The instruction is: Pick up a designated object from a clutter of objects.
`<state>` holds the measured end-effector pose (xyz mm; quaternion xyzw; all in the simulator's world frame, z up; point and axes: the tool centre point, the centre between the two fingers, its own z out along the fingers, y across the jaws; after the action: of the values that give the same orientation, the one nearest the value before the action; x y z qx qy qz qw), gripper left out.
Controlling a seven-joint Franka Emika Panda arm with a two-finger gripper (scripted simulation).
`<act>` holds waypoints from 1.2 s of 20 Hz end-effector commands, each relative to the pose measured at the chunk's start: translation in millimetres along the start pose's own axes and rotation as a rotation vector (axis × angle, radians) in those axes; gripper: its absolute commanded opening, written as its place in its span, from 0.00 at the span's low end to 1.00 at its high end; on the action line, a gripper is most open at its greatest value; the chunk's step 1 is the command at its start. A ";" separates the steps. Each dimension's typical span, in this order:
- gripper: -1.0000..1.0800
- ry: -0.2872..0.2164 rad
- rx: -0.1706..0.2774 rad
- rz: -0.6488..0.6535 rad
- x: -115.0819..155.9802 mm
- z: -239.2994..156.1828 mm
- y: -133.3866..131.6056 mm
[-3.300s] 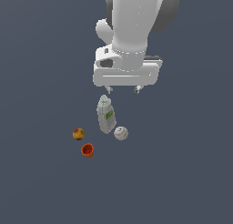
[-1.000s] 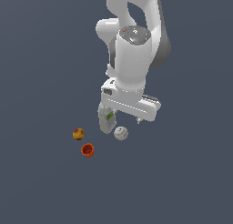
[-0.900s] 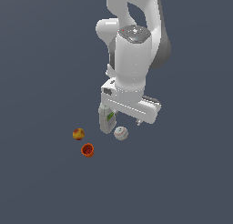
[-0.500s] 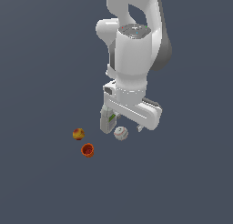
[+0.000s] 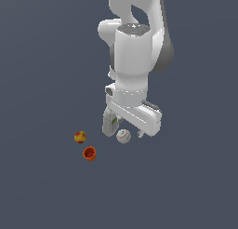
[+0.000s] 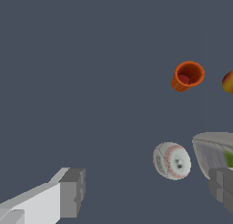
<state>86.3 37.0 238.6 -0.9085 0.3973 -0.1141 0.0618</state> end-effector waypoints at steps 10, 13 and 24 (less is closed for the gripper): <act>0.96 -0.011 -0.017 0.010 -3.6 15.7 6.7; 0.96 -0.028 -0.040 0.012 -9.4 35.0 15.6; 0.96 -0.127 -0.170 0.028 -48.7 138.8 73.5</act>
<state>44.9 27.6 97.8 -0.9106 0.4118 -0.0316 0.0170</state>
